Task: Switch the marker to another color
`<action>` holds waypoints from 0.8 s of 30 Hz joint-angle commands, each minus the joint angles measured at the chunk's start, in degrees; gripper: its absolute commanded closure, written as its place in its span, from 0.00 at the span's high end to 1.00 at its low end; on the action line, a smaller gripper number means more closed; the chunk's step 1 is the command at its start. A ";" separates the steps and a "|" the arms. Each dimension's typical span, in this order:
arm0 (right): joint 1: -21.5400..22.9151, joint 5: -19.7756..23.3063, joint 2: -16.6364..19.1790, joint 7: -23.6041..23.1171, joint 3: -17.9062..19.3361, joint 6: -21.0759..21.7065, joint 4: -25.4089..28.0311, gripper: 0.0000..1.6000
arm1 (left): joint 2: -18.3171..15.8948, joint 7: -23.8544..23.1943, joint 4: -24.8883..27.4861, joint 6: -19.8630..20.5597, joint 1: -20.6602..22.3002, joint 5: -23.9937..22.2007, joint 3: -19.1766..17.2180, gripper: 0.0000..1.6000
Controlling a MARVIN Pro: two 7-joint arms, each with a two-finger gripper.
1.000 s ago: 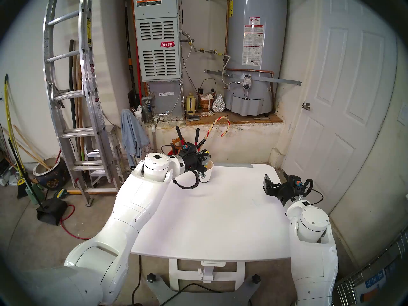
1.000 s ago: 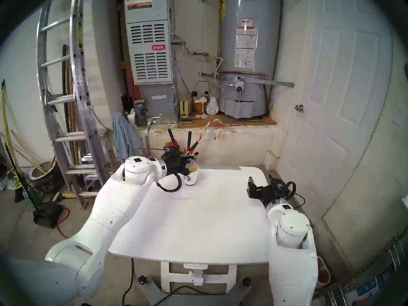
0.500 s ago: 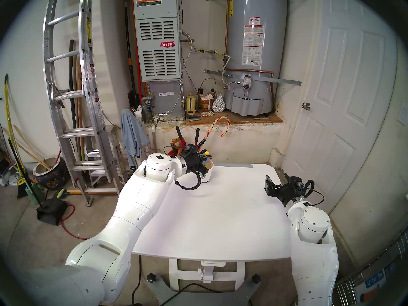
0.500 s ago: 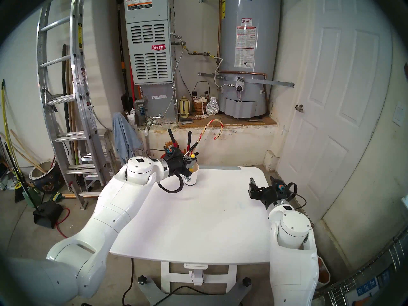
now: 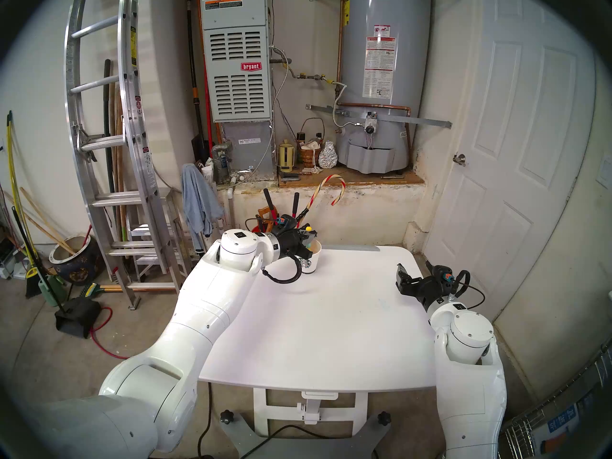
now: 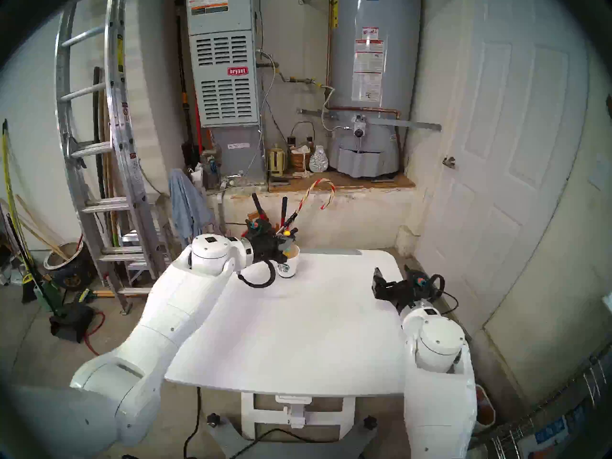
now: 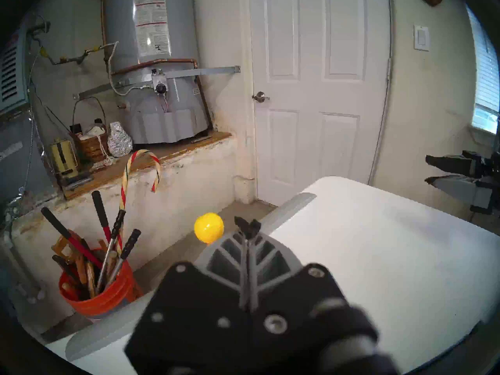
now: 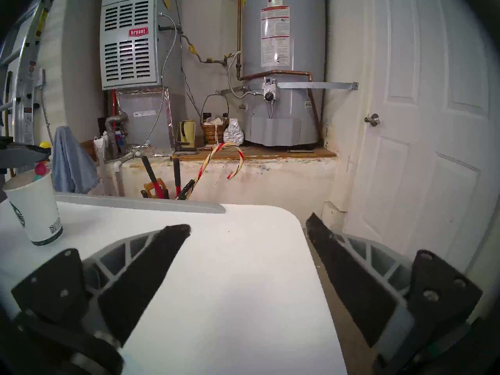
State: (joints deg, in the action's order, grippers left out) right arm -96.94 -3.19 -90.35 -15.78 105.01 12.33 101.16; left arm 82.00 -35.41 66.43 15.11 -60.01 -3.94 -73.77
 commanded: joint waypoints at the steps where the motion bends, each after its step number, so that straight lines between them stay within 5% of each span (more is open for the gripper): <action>1: 1.00 -0.10 0.22 0.12 -0.09 -0.44 1.13 1.00 | 0.25 -0.41 1.31 -0.27 1.42 -0.58 -0.58 0.00; 18: 1.56 -0.10 0.44 0.07 -0.33 -0.47 0.52 1.00 | -0.22 -1.21 3.01 -0.18 0.73 -1.01 -2.18 0.00; 20: 1.55 -0.10 0.44 0.12 -0.35 -0.44 0.60 1.00 | -0.19 -1.26 3.66 -0.47 0.66 -1.54 -2.95 0.11; 24: 1.64 -0.02 0.58 0.07 -0.25 -0.37 0.39 1.00 | -0.73 -0.86 5.84 -0.89 0.95 -2.65 -5.26 0.08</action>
State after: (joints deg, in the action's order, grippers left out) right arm -96.49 -3.18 -89.88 -15.86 104.86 12.34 100.63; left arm 81.97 -36.66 68.57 15.00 -60.42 -5.08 -76.26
